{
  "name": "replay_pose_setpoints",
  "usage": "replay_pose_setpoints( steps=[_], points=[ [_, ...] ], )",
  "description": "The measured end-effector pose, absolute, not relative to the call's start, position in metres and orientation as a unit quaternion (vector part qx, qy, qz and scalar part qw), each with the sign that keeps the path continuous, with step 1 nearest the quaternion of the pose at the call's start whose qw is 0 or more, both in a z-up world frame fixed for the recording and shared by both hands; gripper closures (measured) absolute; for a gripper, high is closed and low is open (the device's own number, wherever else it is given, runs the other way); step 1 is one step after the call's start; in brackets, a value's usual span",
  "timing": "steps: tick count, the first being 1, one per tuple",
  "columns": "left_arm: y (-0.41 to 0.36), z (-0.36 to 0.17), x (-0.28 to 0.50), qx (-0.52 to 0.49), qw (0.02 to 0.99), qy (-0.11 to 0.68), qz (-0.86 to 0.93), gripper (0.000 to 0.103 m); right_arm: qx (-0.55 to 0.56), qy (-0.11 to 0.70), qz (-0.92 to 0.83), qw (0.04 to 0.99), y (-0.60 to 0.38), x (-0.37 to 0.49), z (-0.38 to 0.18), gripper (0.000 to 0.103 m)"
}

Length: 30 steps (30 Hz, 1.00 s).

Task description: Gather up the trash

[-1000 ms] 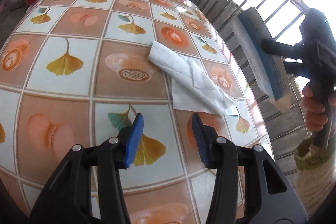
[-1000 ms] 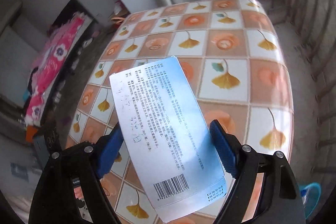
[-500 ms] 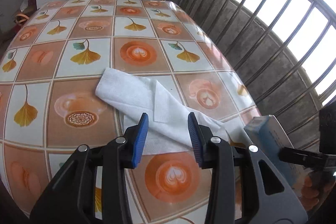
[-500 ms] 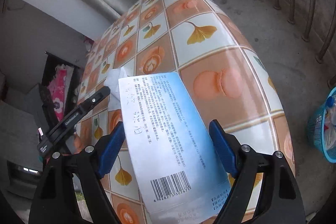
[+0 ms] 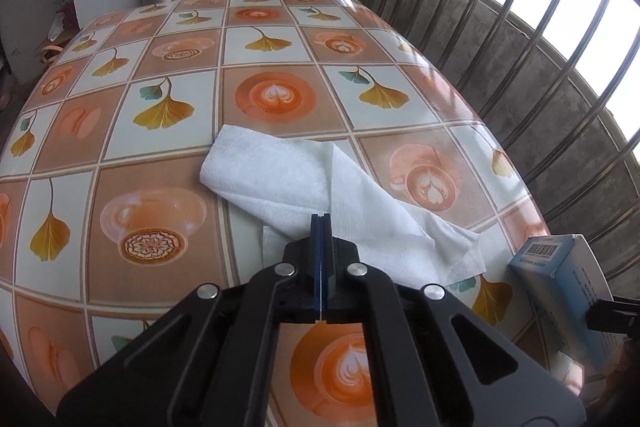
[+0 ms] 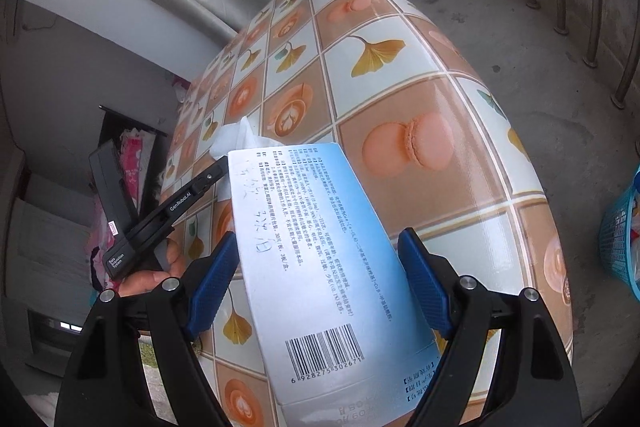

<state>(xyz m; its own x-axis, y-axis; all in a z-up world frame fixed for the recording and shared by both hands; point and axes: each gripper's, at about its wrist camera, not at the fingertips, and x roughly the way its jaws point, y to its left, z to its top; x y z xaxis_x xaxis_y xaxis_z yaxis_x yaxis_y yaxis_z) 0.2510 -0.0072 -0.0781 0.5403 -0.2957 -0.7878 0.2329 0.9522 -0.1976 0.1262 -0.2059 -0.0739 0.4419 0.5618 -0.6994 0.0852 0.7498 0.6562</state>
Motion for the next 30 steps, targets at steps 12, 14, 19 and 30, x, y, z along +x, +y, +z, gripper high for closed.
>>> replay_pose_setpoints(
  steps=[12,14,19,30],
  points=[
    [0.005,-0.052,0.195,-0.051,0.856,0.457,-0.236,0.103,0.32,0.506,0.146,0.788,-0.205,0.125,-0.073,0.024],
    [0.002,-0.049,0.198,-0.056,0.853,0.457,-0.245,0.103,0.32,0.506,0.146,0.787,-0.205,0.125,-0.073,0.024],
    [-0.01,-0.048,0.227,-0.064,0.862,0.446,-0.232,0.067,0.321,0.506,0.145,0.788,-0.204,0.125,-0.073,0.024],
    [-0.042,-0.076,0.282,-0.009,0.864,0.474,-0.172,0.059,0.326,0.505,0.148,0.785,-0.205,0.124,-0.076,0.024]
  ],
)
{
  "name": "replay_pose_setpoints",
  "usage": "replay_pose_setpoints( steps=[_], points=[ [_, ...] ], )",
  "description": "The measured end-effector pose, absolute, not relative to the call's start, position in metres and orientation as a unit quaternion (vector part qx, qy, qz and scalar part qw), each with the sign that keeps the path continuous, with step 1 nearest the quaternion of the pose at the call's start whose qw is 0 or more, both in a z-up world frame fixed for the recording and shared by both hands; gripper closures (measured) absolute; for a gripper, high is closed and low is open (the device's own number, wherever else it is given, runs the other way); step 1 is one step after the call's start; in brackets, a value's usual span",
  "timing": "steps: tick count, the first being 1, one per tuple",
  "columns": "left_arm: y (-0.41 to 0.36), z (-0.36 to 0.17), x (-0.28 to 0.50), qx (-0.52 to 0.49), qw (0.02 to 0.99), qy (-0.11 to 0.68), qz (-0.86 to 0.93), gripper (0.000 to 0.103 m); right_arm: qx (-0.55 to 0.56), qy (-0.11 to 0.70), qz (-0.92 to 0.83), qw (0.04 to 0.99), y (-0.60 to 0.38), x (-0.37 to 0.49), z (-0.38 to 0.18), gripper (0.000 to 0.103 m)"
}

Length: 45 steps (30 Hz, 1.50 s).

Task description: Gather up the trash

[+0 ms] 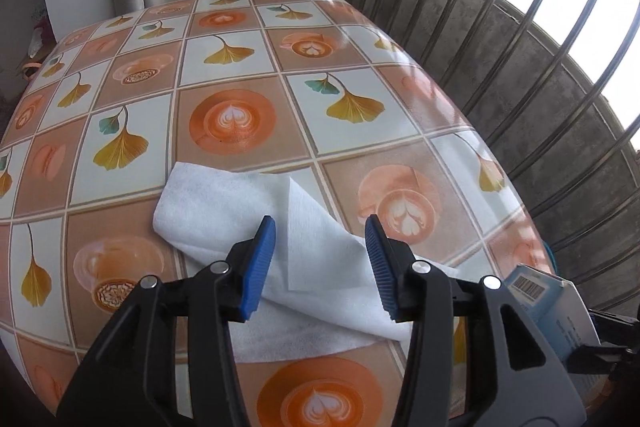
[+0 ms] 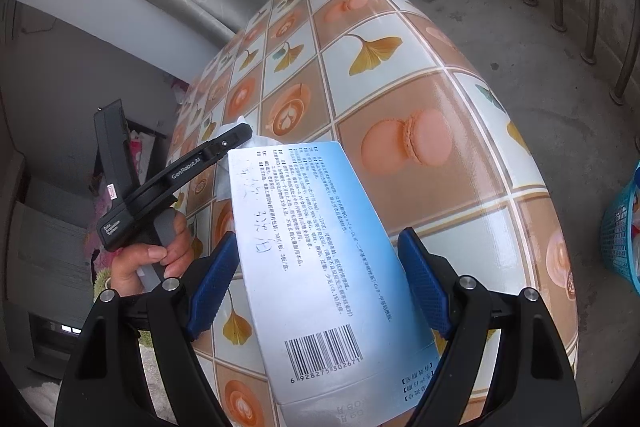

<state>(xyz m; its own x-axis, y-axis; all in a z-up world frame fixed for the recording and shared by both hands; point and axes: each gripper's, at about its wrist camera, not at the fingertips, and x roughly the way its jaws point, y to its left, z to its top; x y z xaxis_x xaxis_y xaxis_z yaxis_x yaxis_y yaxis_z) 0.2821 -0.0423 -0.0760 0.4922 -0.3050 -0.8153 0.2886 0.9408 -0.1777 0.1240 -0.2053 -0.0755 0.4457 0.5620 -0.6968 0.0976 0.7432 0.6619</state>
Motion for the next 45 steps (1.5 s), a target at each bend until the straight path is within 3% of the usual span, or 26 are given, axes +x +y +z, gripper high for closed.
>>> replay_pose_setpoints(
  steps=[2,7,13,35,45],
  points=[
    [-0.043,-0.079,0.282,-0.004,0.866,0.471,-0.167,0.061,0.329,0.505,0.149,0.784,-0.206,0.124,-0.076,0.024],
    [-0.044,-0.081,0.28,0.024,0.877,0.456,-0.15,0.084,0.331,0.505,0.15,0.783,-0.206,0.124,-0.077,0.024],
    [-0.037,-0.081,0.279,0.018,0.88,0.45,-0.15,0.103,0.335,0.504,0.151,0.782,-0.207,0.126,-0.078,0.024],
    [0.011,0.007,0.196,-0.065,0.907,0.364,-0.202,0.103,0.34,0.499,0.138,0.785,-0.206,0.125,-0.074,0.026],
    [-0.004,0.047,0.166,-0.085,0.906,0.326,-0.256,0.103,0.367,0.477,0.14,0.786,-0.218,0.109,-0.062,0.027]
  ],
)
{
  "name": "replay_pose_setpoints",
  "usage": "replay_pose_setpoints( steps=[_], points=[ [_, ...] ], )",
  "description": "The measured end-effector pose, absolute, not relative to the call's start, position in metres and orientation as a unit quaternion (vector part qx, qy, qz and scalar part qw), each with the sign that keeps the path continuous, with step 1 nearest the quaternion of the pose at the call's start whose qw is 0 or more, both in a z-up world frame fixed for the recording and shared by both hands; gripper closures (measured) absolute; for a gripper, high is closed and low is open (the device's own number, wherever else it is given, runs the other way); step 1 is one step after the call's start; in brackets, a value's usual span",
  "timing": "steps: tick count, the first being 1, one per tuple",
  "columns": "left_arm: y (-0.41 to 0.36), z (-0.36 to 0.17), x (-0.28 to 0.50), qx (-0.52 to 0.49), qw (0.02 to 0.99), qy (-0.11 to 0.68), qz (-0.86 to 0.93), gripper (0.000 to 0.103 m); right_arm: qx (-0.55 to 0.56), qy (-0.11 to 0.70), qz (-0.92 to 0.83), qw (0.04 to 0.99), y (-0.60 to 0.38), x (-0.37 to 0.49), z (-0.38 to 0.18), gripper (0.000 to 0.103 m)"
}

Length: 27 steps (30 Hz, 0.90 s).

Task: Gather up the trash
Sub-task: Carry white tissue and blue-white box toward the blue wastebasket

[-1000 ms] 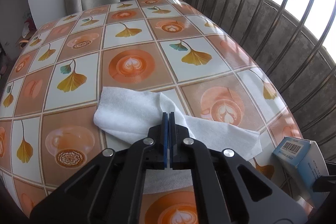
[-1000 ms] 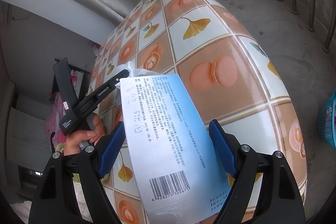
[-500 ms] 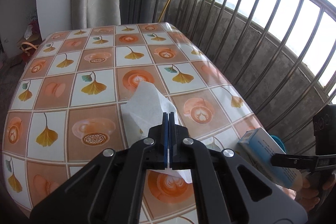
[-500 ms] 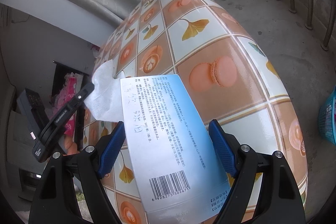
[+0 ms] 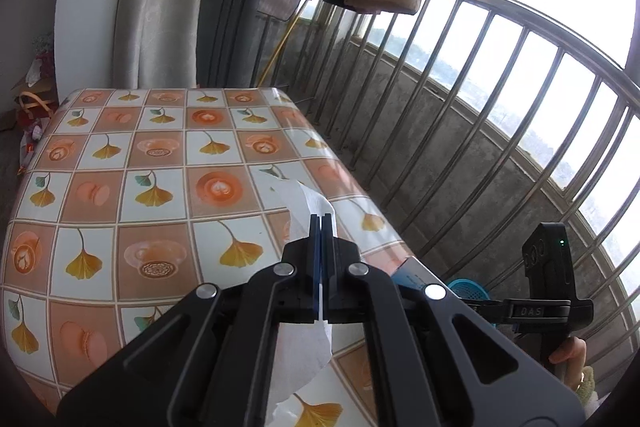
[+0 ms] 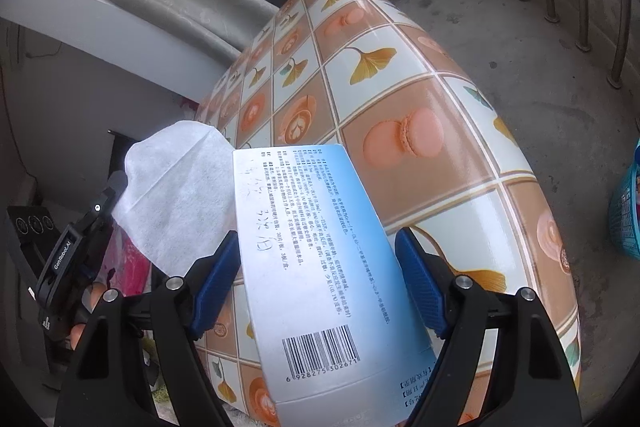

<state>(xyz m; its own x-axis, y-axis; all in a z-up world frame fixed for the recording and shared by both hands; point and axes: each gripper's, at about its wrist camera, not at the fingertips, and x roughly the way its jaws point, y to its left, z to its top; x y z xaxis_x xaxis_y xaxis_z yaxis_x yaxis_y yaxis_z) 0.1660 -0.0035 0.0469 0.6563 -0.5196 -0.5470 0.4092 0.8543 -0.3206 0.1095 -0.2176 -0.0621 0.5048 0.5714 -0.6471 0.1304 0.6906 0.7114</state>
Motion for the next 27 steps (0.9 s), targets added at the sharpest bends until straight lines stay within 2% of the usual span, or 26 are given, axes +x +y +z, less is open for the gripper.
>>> replay_pose_setpoints(
  steps=[10,16,27],
  points=[
    [-0.077,0.073,0.15,-0.059,0.883,0.316,-0.342,0.103,0.411,0.43,0.129,0.794,-0.255,0.08,-0.048,0.028],
    [-0.134,0.083,0.146,-0.045,0.857,0.318,-0.402,0.103,0.443,0.384,0.084,0.806,-0.313,0.051,-0.038,0.028],
    [-0.281,0.067,0.145,-0.039,0.757,0.392,-0.521,0.103,0.515,0.287,-0.082,0.803,-0.445,-0.04,-0.05,0.028]
  ],
)
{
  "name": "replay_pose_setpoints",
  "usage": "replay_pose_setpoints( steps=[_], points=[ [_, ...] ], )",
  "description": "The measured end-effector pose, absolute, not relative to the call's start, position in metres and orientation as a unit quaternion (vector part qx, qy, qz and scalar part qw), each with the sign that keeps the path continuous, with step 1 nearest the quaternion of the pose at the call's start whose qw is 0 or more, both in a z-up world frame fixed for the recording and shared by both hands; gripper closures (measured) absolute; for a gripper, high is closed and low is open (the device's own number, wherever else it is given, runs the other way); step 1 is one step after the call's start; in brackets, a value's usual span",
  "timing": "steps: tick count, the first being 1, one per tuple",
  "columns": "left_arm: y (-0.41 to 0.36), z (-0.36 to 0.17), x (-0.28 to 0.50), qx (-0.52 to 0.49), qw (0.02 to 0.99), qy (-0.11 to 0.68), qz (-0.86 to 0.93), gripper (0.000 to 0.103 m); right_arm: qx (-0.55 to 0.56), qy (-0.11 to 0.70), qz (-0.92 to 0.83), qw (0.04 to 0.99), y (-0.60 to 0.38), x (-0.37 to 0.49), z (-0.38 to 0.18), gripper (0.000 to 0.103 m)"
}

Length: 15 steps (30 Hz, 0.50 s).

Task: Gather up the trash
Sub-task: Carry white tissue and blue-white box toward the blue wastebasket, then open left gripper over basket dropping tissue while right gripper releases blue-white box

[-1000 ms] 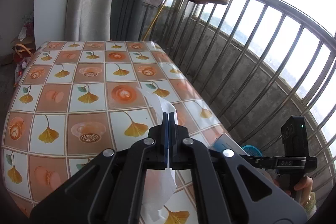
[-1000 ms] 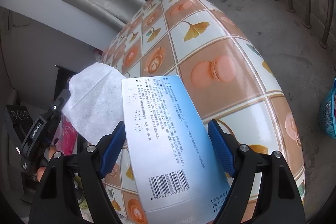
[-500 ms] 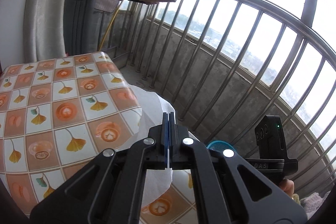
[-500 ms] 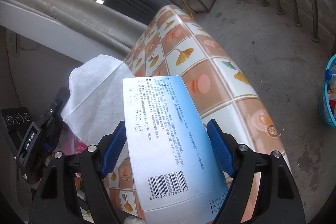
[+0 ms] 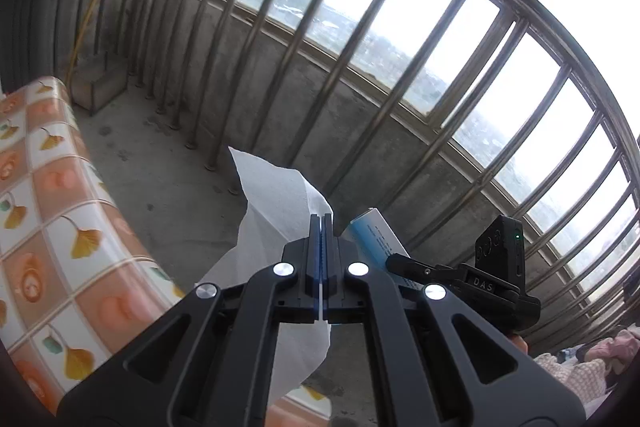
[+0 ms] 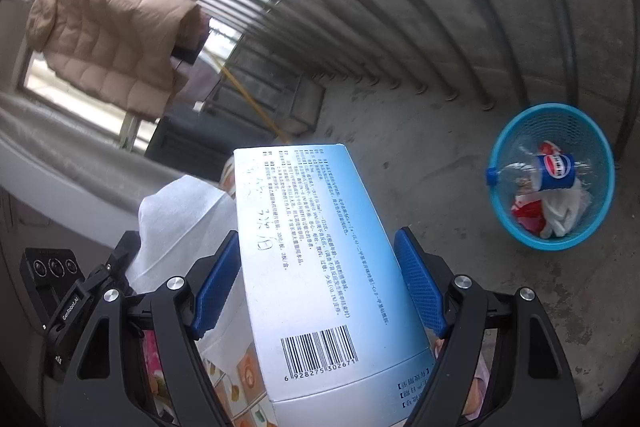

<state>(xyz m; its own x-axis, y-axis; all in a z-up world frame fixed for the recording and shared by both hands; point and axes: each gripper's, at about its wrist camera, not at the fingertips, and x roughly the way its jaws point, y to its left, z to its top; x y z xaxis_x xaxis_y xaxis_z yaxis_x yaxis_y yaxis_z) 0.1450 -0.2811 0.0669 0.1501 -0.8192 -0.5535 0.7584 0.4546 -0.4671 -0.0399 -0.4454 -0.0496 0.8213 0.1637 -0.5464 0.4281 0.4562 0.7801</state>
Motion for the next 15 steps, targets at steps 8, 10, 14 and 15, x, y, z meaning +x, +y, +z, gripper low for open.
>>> replay_pose_setpoints(
  steps=[8,10,14,15],
  points=[
    [-0.408,-0.006,0.135,-0.011,0.667,0.504,-0.549,0.103,0.554,0.254,-0.192,0.769,-0.517,-0.098,-0.095,0.028],
    [-0.438,-0.031,0.132,-0.007,0.645,0.537,-0.543,0.103,0.564,0.251,-0.209,0.759,-0.531,-0.106,-0.108,0.028],
    [-0.485,-0.076,0.13,-0.002,0.614,0.591,-0.523,0.103,0.583,0.246,-0.23,0.74,-0.55,-0.118,-0.131,0.028],
    [-0.493,-0.085,0.13,0.0,0.609,0.6,-0.519,0.103,0.585,0.245,-0.233,0.737,-0.553,-0.12,-0.135,0.028]
  ],
)
